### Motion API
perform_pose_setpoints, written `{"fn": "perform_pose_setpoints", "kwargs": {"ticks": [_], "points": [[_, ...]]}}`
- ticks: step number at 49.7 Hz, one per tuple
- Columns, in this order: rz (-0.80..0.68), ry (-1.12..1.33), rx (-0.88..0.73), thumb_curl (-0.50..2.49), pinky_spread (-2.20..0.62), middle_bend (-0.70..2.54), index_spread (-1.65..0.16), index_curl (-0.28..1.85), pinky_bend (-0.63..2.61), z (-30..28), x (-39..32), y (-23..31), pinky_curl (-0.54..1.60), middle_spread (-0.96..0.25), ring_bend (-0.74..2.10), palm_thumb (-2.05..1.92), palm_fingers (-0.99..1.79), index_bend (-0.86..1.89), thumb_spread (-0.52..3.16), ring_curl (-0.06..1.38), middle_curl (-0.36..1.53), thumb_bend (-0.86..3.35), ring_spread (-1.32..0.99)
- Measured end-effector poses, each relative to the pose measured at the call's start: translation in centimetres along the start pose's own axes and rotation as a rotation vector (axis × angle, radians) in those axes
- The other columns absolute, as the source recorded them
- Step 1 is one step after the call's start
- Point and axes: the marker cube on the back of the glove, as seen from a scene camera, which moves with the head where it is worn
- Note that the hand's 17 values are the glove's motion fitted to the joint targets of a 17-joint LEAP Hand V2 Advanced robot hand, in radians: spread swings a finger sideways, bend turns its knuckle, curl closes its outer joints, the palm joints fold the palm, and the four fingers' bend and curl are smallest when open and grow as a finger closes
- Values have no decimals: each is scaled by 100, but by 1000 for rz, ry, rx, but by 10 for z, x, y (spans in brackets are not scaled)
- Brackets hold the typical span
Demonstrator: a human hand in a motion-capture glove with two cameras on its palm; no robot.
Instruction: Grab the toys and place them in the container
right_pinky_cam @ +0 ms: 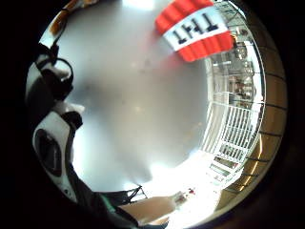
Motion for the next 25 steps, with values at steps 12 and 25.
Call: {"fn": "perform_pose_setpoints", "kwargs": {"ticks": [12,25], "points": [[-45,-6,152,60,-46,62,-29,62,94,-138,-58,-19,40,-32,105,69,91,13,114,45,43,40,-43],[-148,-17,306,69,-46,53,-35,59,105,-279,-204,-31,42,-37,105,67,83,10,95,45,45,31,-46]]}}
